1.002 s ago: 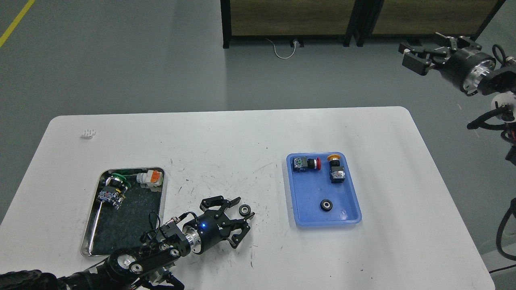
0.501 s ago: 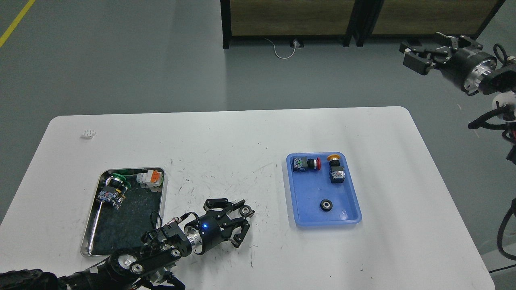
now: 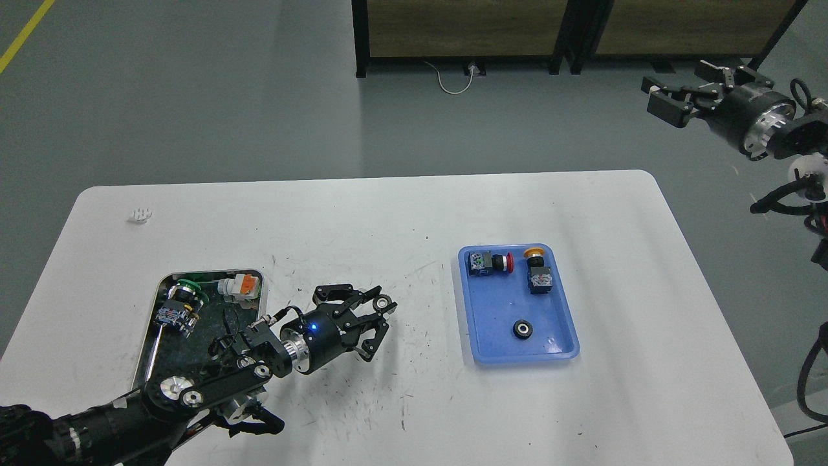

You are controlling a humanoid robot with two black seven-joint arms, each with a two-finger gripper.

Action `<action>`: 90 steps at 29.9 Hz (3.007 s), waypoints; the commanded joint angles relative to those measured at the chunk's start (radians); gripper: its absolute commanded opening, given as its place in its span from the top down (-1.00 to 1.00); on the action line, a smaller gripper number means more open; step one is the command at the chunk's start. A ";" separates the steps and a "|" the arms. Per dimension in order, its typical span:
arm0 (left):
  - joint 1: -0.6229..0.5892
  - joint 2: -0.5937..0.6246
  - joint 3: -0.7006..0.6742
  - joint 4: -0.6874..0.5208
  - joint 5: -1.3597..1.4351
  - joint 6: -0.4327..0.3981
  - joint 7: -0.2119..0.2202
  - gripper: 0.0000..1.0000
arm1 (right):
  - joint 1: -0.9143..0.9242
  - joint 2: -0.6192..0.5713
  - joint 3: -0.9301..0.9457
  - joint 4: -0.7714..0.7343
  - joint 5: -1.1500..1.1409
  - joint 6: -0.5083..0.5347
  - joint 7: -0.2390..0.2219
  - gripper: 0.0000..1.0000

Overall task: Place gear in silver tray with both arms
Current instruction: 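Carry the gear into the silver tray and open the left gripper, then reach the right gripper to the second black gear in the blue tray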

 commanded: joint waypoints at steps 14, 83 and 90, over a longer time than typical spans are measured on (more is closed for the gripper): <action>0.011 0.480 0.003 -0.327 -0.023 -0.018 0.008 0.45 | 0.000 0.070 -0.050 -0.019 -0.028 0.000 0.002 -0.97; 0.270 0.534 -0.147 -0.213 -0.143 0.119 -0.083 -0.97 | -0.339 0.004 -0.503 0.482 -0.226 0.064 0.003 -0.98; 0.270 0.534 -0.147 -0.215 -0.143 0.134 -0.084 -0.97 | -0.356 0.007 -0.498 0.465 -0.250 0.064 0.014 -0.97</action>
